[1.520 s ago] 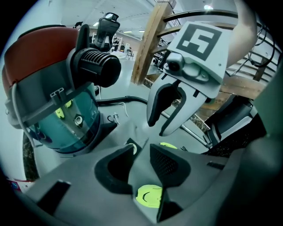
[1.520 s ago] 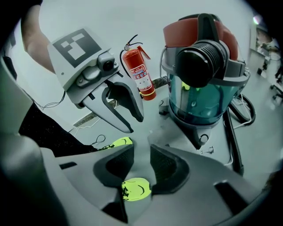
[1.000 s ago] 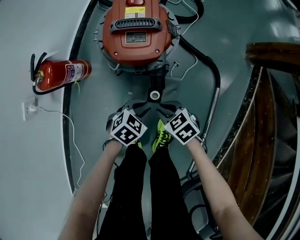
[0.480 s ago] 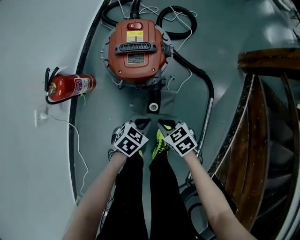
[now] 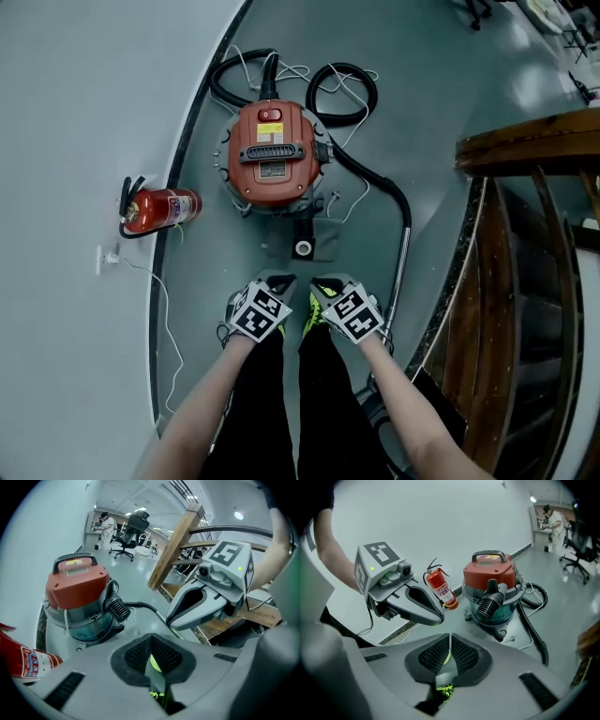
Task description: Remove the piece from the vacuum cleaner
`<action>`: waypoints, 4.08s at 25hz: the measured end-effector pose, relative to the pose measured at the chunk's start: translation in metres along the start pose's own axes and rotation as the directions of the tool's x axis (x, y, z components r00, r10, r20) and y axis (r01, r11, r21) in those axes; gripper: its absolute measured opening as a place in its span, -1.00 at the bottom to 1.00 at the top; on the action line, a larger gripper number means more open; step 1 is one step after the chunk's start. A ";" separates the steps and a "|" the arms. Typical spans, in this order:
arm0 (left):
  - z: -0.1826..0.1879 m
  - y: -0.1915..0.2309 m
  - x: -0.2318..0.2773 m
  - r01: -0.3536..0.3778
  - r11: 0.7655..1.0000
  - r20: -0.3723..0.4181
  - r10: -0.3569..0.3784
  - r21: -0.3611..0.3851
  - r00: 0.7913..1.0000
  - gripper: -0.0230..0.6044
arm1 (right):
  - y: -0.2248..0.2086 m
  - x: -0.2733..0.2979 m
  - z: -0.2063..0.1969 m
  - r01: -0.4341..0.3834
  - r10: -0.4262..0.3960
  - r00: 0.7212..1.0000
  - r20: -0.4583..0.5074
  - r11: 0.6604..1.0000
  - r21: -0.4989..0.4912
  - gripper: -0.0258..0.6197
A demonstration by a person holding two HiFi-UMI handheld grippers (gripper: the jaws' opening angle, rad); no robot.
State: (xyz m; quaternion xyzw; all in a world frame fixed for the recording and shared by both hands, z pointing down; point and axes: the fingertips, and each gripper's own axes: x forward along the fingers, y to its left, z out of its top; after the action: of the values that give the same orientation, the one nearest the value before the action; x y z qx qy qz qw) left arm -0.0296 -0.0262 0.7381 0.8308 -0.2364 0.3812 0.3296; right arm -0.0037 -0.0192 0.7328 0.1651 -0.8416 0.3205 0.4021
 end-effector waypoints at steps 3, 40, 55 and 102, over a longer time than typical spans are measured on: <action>0.003 -0.008 -0.017 -0.010 1.000 -0.004 0.010 -0.015 1.000 -0.89 | 0.009 -0.015 0.008 0.000 0.000 1.000 0.002 1.000 0.002 -0.83; 0.072 -0.087 -0.178 0.057 0.979 0.074 -0.043 -0.196 0.996 -0.90 | 0.103 -0.160 0.075 -0.037 0.033 0.999 0.030 0.988 0.147 -0.83; 0.075 -0.099 -0.224 0.076 0.984 0.053 -0.069 -0.158 0.996 -0.90 | 0.137 -0.182 0.099 0.015 -0.023 0.999 0.050 0.990 0.144 -0.83; 0.005 -0.237 -0.254 -0.132 0.959 0.153 0.174 -0.252 0.973 -0.89 | 0.240 -0.252 -0.007 -0.058 0.049 0.972 0.229 0.998 0.030 -0.83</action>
State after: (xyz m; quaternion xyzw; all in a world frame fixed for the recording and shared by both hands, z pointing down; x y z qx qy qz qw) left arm -0.0265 0.1649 0.4485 0.7939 -0.3724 0.3007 0.3750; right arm 0.0288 0.1678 0.4410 0.1854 -0.8803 0.3255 0.2911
